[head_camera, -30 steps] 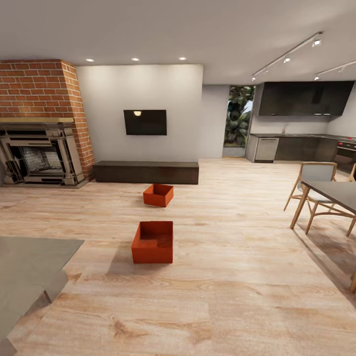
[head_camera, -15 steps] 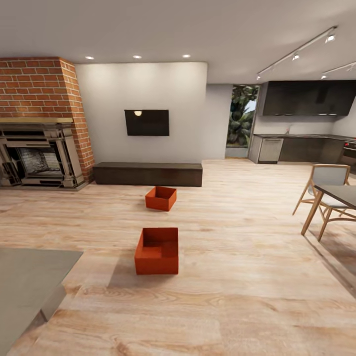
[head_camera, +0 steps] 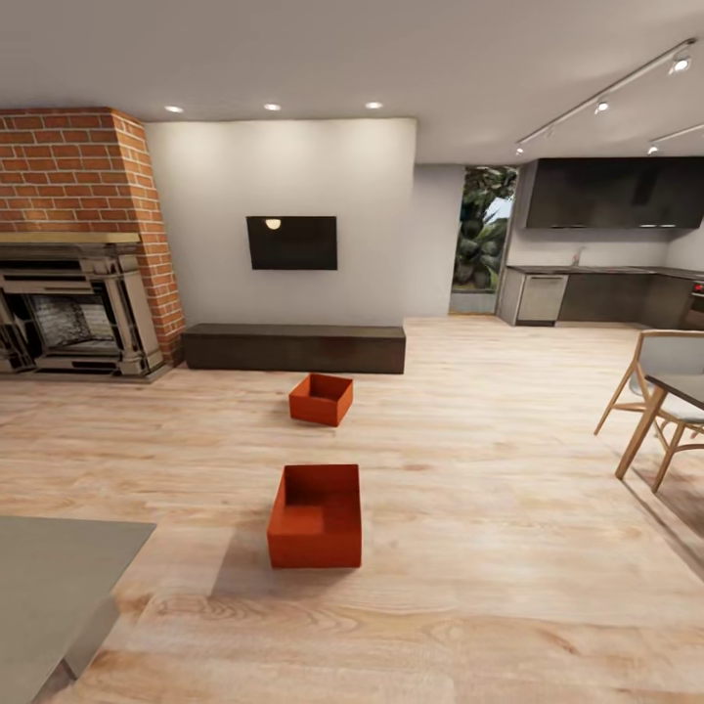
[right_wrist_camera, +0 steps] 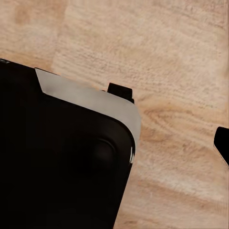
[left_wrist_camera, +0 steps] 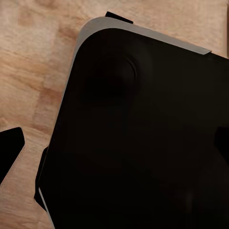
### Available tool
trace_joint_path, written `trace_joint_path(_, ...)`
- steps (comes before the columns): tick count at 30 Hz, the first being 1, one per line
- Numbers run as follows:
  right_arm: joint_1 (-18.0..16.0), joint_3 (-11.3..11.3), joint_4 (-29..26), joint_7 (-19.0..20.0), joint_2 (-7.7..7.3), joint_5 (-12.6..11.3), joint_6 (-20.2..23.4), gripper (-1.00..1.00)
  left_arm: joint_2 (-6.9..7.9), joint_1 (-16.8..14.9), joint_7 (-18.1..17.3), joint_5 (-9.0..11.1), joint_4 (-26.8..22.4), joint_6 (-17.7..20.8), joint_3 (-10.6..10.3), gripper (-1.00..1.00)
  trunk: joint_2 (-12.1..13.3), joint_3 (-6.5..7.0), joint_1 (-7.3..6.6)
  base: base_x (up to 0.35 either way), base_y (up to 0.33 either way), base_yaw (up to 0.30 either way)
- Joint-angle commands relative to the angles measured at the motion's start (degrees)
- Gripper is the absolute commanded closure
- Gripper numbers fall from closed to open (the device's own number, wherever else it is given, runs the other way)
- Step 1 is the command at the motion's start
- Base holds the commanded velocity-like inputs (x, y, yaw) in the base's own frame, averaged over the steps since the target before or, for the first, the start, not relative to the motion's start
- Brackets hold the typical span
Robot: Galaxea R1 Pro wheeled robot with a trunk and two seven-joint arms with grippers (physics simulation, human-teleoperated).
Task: Move the two storage containers from the living room to the garage. In the garage, place one container on the floor and stack the other container on top of it (either order is fine).
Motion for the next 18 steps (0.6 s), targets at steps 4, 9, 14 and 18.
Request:
trace_joint_path(4, -0.03, 0.37, 0.10, 0.29, -0.09, -0.51, -0.29, -1.00, 0.01, 0.00, 0.03, 0.20, -0.04, -0.09, 0.00, -1.00, -0.02, -0.05, 0.03, 0.322, 0.076, 0.000)
trace_joint_path(9, -0.04, 0.35, 0.10, 0.30, -0.08, -0.46, -0.19, -1.00, 0.00, 0.00, 0.03, 0.19, -0.04, -0.17, 0.01, -1.00, -0.02, -0.05, 0.03, 0.322, 0.074, 0.000)
trace_joint_path(14, -0.03, 0.37, 0.10, 0.27, -0.15, -0.58, -0.25, -1.00, 0.00, 0.00, 0.03, 0.19, -0.04, -0.18, 0.01, -1.00, -0.02, -0.05, 0.03, 0.322, 0.073, 0.000)
trace_joint_path(18, -0.04, 0.37, 0.10, 0.25, -0.08, -0.58, -0.30, -1.00, 0.00, 0.00, 0.03, 0.19, -0.04, -0.30, 0.01, -1.00, -0.02, -0.05, 0.03, 0.322, 0.073, 0.000)
